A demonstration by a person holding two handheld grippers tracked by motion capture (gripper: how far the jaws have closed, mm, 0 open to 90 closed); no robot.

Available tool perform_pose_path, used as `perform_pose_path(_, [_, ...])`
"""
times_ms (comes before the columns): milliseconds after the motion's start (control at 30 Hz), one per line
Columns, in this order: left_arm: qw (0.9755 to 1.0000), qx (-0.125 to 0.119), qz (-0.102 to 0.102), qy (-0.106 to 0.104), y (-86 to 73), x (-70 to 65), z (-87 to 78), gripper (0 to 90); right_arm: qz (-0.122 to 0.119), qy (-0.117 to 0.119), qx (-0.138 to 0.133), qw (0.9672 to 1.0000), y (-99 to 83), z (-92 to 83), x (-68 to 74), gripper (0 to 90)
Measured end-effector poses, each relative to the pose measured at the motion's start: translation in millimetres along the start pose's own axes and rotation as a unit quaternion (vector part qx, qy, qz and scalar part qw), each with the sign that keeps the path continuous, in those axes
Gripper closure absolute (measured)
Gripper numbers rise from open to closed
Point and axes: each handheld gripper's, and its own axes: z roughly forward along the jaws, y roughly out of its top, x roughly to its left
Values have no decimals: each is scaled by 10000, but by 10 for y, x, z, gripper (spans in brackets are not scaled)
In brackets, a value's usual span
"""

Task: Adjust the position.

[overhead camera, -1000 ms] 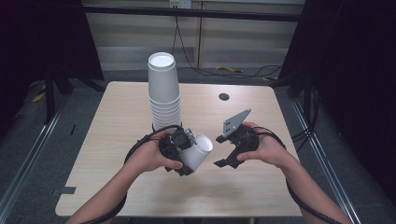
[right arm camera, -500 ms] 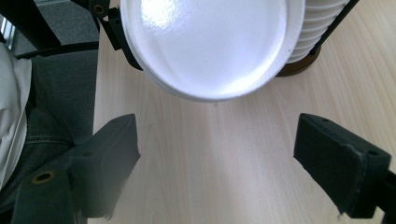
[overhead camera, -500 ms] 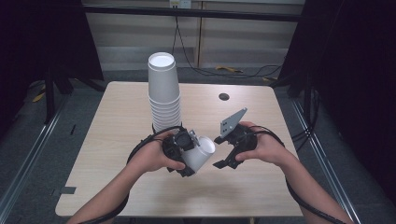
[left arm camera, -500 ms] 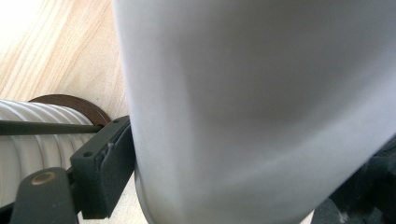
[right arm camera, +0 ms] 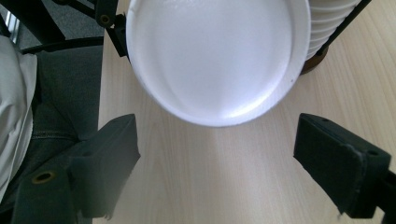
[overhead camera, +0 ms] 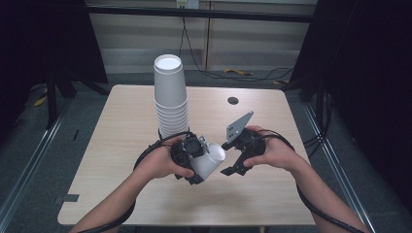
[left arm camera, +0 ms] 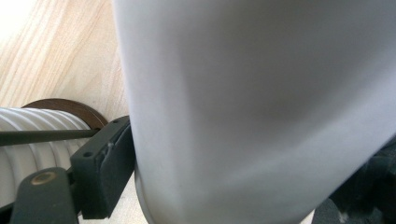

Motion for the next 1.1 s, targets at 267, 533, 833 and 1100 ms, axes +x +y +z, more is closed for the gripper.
perform_pose_path(267, [9998, 17, 177, 3, 45, -17, 15, 145, -35, 60, 44, 10000, 69, 14, 19, 137])
perform_pose_path(533, [9994, 5, 339, 14, 90, -34, 19, 145, -82, 158, 81, 9998, 134, 68, 37, 138])
perform_pose_path(833, [9992, -7, 404, -11, 109, -70, 25, 145, -33, 268, 47, 9996, 155, 111, 32, 148])
perform_pose_path(1100, [9990, -98, 431, -10, 138, -85, 56, 145, 38, 414, -66, 9991, 171, 141, 41, 203])
